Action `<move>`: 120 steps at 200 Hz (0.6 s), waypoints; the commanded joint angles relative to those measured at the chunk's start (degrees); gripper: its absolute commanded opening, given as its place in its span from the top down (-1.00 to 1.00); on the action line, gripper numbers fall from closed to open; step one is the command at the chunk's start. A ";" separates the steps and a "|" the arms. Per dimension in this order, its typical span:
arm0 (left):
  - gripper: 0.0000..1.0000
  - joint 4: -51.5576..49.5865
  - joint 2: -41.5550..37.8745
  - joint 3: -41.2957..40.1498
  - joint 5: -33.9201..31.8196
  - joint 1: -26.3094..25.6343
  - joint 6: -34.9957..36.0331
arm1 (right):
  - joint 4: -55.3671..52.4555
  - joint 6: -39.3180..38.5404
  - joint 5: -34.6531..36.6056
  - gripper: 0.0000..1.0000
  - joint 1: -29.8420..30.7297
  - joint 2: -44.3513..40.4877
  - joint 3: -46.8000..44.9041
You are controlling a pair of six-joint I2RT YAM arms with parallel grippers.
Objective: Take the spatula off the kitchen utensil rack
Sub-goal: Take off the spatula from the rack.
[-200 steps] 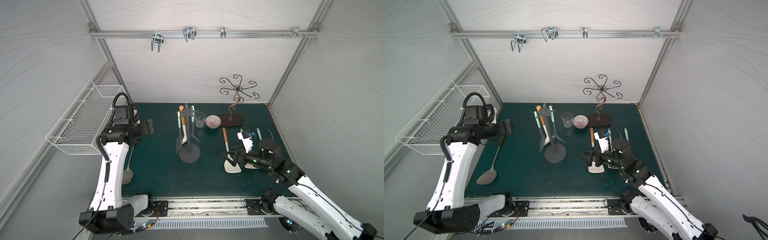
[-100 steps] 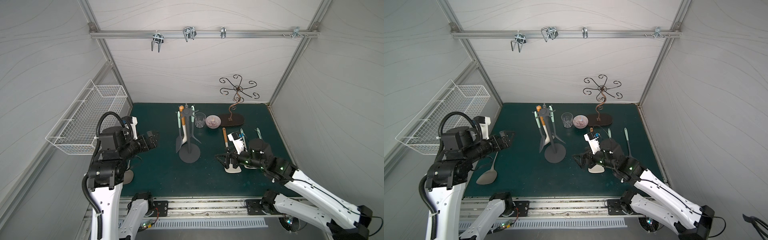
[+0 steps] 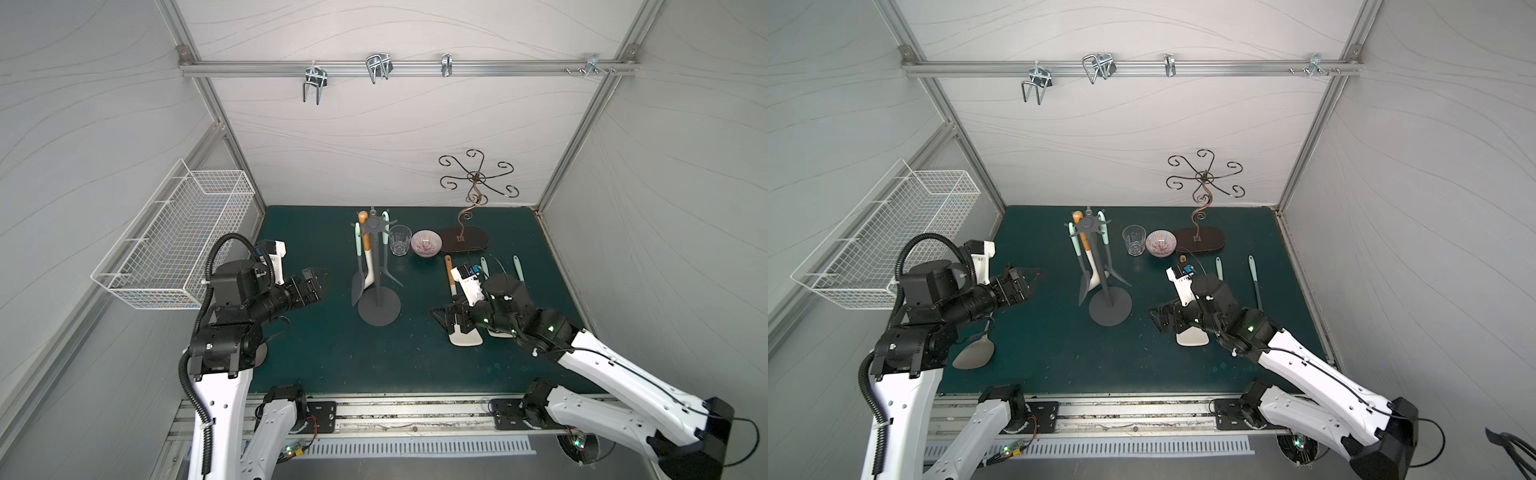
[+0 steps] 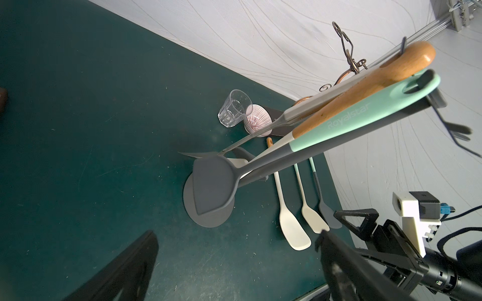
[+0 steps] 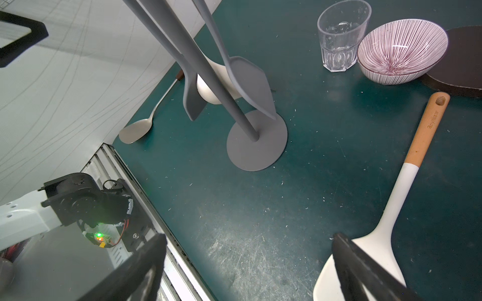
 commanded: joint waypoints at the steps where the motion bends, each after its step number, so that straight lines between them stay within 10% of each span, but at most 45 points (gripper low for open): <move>1: -0.99 4.14 -0.67 -0.32 0.34 -0.18 -1.02 | -0.11 -0.81 -2.67 -0.98 -3.00 1.23 0.57; 120: -0.99 14.66 -1.54 -7.09 4.90 -2.65 -2.71 | 7.17 2.63 -8.31 -0.98 -10.50 -0.93 -0.47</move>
